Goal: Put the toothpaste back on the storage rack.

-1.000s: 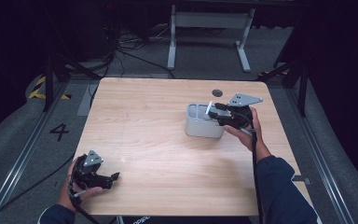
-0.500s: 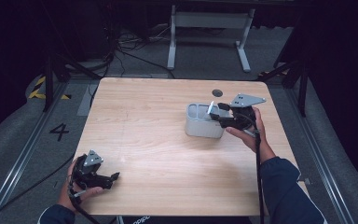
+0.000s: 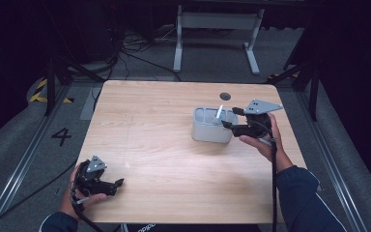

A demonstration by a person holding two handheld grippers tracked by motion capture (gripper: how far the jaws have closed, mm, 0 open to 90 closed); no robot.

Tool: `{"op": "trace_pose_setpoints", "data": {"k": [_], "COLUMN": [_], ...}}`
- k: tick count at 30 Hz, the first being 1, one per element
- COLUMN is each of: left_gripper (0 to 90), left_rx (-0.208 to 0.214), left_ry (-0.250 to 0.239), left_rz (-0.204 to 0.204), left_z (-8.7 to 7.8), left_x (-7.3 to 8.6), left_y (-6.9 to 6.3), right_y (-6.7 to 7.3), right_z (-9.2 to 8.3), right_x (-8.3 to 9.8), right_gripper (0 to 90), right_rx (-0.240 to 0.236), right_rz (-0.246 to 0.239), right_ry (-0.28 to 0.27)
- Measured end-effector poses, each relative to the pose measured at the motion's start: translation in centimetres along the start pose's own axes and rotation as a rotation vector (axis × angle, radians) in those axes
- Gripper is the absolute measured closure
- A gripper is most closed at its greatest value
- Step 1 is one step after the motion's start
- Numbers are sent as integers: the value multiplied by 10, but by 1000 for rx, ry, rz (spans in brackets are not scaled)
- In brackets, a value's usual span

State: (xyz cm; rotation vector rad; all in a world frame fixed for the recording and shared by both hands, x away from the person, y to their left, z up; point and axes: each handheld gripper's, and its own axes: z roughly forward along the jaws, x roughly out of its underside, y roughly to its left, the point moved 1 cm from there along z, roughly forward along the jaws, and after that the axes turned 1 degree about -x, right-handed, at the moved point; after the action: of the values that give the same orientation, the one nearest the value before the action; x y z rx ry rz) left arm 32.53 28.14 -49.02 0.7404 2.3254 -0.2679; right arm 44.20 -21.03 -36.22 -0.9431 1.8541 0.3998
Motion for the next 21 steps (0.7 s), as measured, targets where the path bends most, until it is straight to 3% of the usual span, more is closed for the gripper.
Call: {"op": "trace_pose_setpoints", "data": {"k": [21], "left_gripper": [15], "left_rx": [2], "left_ry": [0], "left_rz": [-1], "left_z": [0], "left_x": [0], "left_y": [0], "right_y": [13], "right_z": [-27], "right_x": [17], "right_gripper": [326], "right_rx": [13], "right_rz": [-49], "right_ry": [48]}}
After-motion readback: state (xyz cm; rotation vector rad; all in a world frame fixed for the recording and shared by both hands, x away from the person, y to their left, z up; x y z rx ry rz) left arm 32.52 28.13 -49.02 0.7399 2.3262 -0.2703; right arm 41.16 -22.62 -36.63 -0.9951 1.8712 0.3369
